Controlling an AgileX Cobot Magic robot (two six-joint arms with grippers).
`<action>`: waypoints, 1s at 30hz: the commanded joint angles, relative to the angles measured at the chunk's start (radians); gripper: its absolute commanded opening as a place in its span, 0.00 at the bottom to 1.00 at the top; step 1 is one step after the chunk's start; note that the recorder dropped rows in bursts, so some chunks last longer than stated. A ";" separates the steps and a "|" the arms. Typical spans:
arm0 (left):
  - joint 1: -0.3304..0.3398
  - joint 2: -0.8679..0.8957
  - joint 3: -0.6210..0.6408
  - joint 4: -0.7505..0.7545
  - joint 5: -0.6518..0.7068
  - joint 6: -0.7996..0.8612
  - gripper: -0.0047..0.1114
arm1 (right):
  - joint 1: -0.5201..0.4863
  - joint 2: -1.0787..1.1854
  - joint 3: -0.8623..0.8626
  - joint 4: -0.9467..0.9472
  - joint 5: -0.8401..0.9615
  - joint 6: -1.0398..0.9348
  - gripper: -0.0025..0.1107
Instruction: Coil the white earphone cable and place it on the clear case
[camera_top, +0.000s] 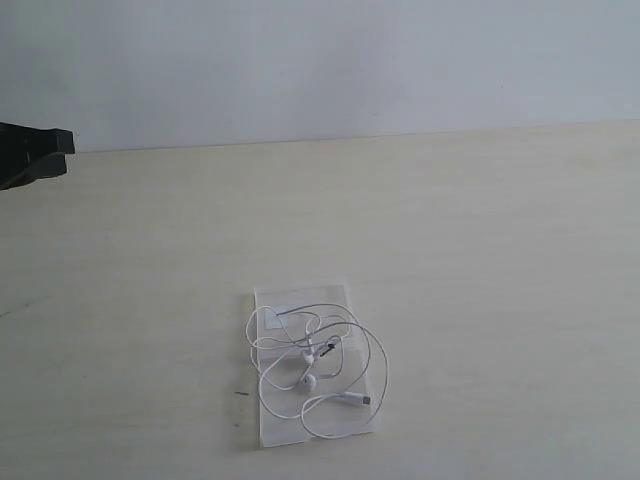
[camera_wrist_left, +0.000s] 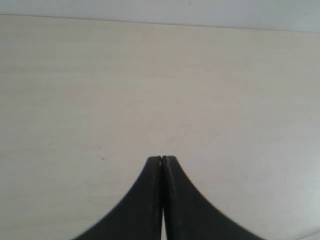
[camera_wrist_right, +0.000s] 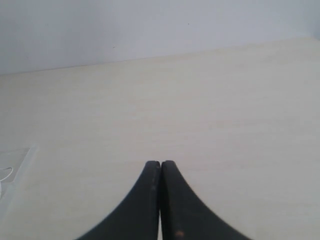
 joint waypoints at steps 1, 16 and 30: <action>0.001 -0.011 0.002 -0.002 0.000 -0.002 0.04 | -0.004 -0.006 0.005 -0.003 -0.007 0.004 0.02; 0.001 -0.625 0.014 -0.002 0.029 0.087 0.04 | -0.004 -0.006 0.005 -0.003 -0.007 0.004 0.02; 0.001 -1.314 0.268 -0.002 0.022 -0.192 0.04 | -0.004 -0.006 0.005 -0.003 -0.007 0.004 0.02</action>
